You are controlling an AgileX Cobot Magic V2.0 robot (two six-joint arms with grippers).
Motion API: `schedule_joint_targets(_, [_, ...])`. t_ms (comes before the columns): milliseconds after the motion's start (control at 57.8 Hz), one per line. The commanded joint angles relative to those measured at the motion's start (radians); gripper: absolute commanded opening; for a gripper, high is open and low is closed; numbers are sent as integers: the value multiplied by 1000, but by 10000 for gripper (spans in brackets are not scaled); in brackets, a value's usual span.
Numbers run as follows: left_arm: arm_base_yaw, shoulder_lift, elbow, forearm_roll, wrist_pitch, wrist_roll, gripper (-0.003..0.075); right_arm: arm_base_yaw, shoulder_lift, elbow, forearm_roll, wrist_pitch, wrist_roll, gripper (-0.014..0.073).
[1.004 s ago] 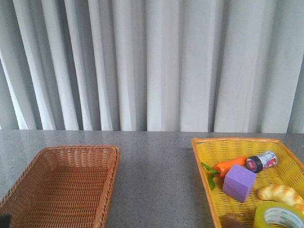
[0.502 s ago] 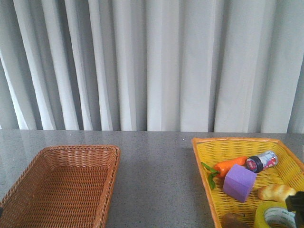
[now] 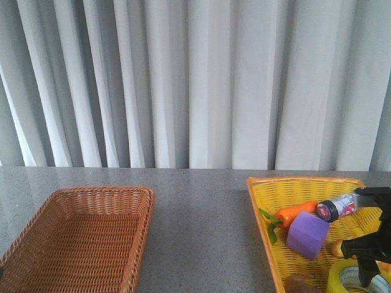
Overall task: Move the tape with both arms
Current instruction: 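Close the right gripper on the tape roll's rim and lift it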
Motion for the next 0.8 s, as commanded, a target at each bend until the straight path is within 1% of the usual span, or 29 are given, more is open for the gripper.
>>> schedule_joint_targets(0, [-7,4,-34,-13,-63,1,578,-15,-1,-55,-19,14,-34,527])
schedule_joint_targets(138, [-7,4,-34,-13,-63,1,578,-55,29,-62,1,16,-63,512])
schedule_joint_targets(277, [-7,4,-34,-13,-63,1,578,-97,33,-62,71,13,-113,486])
schedule_joint_targets(364, [-7,4,-34,-13,-63,1,578,-99,33,-62,111,3,-144,466])
schedule_joint_targets(415, [-7,4,-34,-13,-63,1,578,-99,33,-62,111,2,-151,449])
schedule_joint_targets(606, [-7,4,-34,-13,-63,1,578,-99,33,-62,111,7,-155,351])
schedule_joint_targets(779, [-7,4,-34,-13,-63,1,578,-99,33,-62,105,23,-161,220])
